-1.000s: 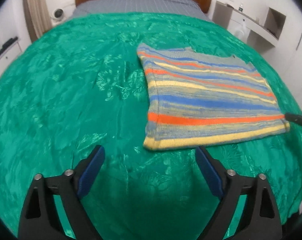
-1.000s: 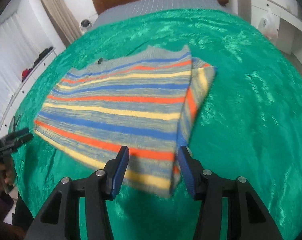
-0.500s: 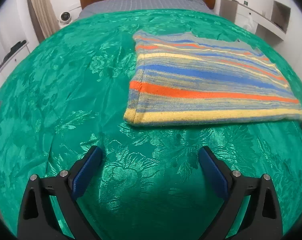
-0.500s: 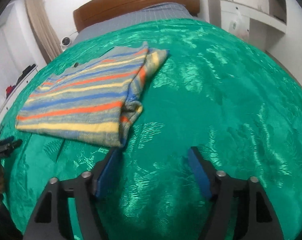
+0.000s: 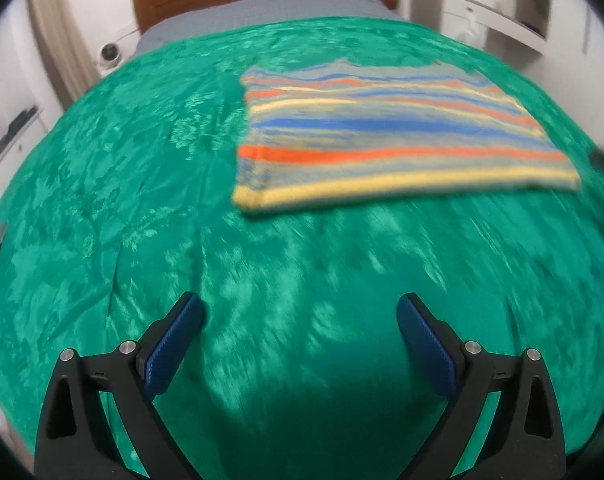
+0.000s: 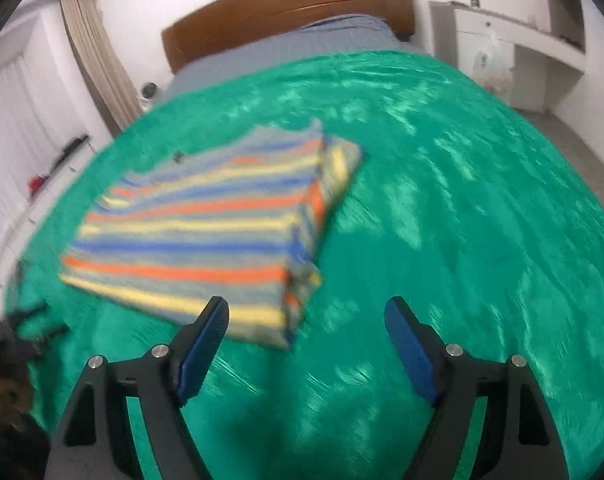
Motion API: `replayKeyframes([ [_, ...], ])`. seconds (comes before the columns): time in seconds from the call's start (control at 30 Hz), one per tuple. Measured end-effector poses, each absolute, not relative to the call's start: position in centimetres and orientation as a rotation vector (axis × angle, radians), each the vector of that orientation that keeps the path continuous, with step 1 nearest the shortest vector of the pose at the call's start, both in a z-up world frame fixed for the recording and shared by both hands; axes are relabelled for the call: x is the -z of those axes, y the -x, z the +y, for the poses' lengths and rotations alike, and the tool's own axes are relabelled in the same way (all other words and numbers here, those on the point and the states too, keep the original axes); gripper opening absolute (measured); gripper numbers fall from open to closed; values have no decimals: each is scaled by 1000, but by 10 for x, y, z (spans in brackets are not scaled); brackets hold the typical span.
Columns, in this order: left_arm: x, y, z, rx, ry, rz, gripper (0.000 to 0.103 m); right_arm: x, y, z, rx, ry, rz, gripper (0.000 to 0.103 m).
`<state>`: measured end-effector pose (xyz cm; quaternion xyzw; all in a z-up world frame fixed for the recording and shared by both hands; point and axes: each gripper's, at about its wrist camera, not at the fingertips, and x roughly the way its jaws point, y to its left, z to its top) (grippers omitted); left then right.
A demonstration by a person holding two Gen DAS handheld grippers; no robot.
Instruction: Fold small clothes
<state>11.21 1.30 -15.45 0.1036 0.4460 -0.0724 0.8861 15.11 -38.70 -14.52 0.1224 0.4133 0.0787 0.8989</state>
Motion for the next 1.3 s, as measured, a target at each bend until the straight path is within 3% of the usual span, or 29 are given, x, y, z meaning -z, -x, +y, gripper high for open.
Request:
replayKeyframes([
  [0.07,152,-102,8,175,-222,932,99,143,-161,-381,-236,-285,879,75],
  [0.2,146,-90,-1,210,-194,946,99,158,-183,-362,-273,-238,990,41],
  [0.27,142,-86,-6,226,-189,943,99,167,-188,-361,-257,-254,1042,34],
  [0.33,140,-82,-12,239,-197,939,99,168,-185,-363,-249,-276,1037,17],
  [0.37,139,-80,-16,245,-206,939,99,166,-182,-365,-246,-281,1030,4],
  [0.77,143,-74,-43,295,-249,962,99,181,-163,-379,-263,-349,1083,4],
  [0.83,142,-72,-43,300,-258,954,98,172,-168,-377,-281,-330,1088,8],
  [0.9,143,-69,-42,292,-273,950,98,156,-176,-385,-283,-317,1068,28],
  [0.97,145,-68,-39,286,-265,959,98,140,-187,-397,-266,-311,1023,36],
  [1.1,148,-70,-33,270,-216,1000,98,120,-242,-408,-248,-304,971,36],
  [1.3,137,-62,-27,241,-232,978,98,154,-321,-399,-170,-317,1021,35],
])
